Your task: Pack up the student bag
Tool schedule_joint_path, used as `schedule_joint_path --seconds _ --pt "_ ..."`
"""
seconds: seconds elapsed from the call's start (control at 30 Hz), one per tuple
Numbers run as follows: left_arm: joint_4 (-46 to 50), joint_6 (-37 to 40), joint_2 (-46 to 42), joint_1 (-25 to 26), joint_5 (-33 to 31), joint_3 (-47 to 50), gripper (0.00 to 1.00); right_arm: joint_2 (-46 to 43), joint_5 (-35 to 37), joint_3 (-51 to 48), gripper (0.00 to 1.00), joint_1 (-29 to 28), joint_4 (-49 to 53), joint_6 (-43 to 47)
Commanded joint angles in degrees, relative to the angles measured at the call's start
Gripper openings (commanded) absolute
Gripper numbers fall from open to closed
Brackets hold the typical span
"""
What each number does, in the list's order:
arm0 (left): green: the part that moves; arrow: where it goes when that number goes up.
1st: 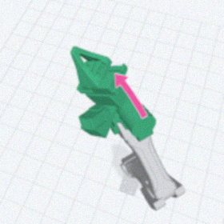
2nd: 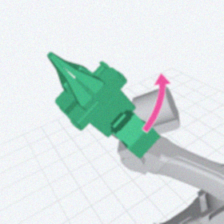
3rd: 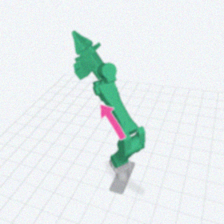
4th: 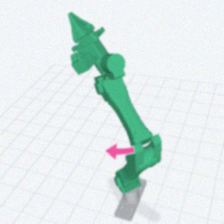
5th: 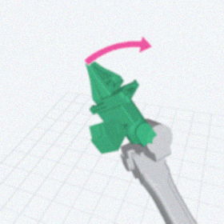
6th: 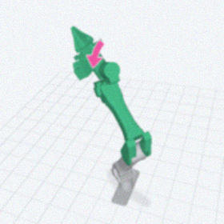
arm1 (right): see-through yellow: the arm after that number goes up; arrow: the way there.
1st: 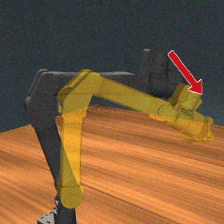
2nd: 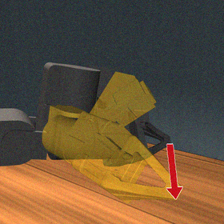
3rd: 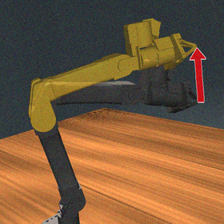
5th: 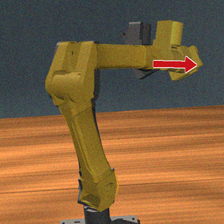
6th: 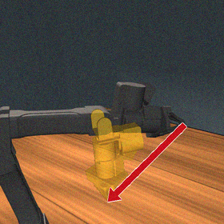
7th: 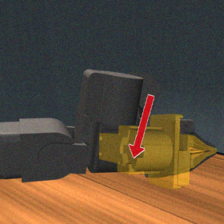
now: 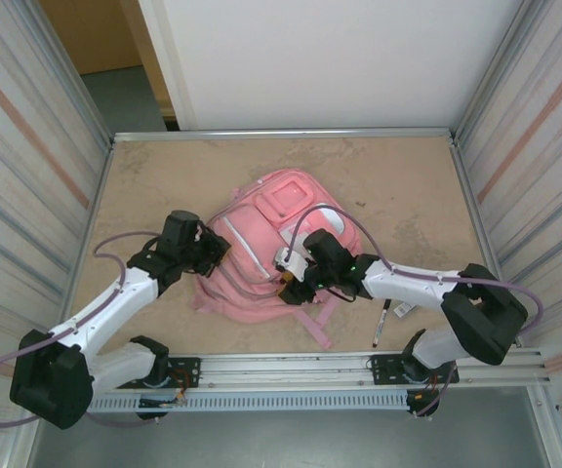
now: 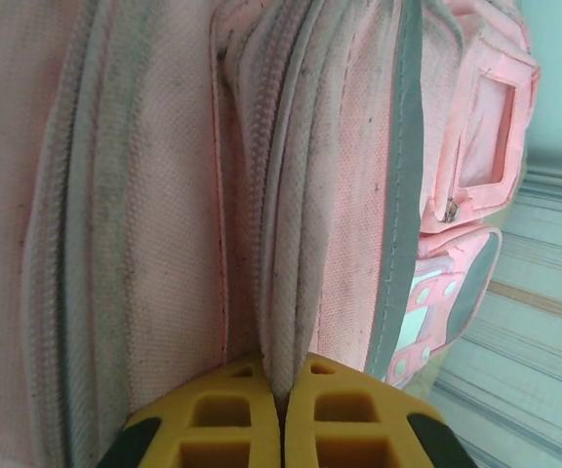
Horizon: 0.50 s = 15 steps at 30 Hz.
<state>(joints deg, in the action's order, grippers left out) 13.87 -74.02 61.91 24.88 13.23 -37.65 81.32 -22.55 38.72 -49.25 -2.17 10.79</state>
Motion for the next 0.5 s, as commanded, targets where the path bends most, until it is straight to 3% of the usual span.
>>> schedule_joint_path --seconds 0.0,0.1,0.23,0.37,0.47 --pt "-3.8 -2.3 -1.1 1.3 1.4 0.3 0.00 -0.4 6.4 -2.2 0.42 -0.4 -11.0 4.1" --pt "-3.8 -3.7 -0.2 2.3 1.8 0.6 0.00 2.0 4.7 1.3 0.42 -1.9 -9.5 5.2" --pt "-5.5 -4.6 0.1 3.1 1.2 1.4 0.00 4.3 13.8 3.7 0.37 -6.7 -10.8 6.5" --pt "-5.8 -6.6 -0.6 3.4 0.3 2.6 0.00 4.2 21.6 3.9 0.13 -8.2 -11.9 4.5" --pt "-5.1 -5.8 -0.8 4.7 -1.4 2.2 0.00 3.3 20.1 3.9 0.02 -8.4 -9.9 4.5"
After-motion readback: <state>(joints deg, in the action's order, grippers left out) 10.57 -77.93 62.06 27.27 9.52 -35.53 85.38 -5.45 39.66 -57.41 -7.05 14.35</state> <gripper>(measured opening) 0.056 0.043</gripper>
